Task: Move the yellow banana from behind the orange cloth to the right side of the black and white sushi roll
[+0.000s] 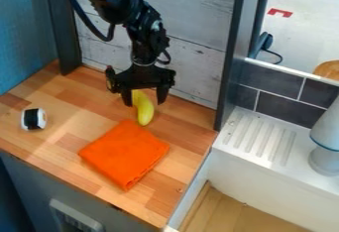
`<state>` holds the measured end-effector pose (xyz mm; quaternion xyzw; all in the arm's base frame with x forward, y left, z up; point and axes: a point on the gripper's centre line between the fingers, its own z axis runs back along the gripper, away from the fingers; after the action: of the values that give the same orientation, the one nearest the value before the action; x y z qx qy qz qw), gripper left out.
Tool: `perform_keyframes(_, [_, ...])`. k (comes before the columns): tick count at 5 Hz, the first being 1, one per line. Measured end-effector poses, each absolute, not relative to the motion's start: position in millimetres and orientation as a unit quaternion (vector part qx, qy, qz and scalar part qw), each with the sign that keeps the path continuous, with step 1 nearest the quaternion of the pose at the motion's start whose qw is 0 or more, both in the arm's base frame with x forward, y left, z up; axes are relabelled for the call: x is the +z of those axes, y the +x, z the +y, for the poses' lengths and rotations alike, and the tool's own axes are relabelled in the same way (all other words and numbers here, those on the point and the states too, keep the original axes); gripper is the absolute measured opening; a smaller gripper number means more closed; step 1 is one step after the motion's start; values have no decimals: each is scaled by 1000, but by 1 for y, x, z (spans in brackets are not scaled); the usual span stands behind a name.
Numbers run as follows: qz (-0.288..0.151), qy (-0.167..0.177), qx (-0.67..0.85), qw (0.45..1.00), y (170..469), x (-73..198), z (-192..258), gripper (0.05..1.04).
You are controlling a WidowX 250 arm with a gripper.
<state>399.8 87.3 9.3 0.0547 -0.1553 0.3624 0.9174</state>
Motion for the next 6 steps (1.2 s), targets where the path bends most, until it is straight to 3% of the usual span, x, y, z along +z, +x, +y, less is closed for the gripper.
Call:
perform_keyframes(2, [-157, 64, 395, 903, 409, -10, 93, 973])
perform_keyframes(3, [-156, 55, 408, 898, 409, -11, 92, 726])
perform_keyframes(4, [-155, 34, 413, 897, 401, -10, 87, 606])
perform_keyframes(6, [-248, -9, 423, 871, 382, 82, 88, 606])
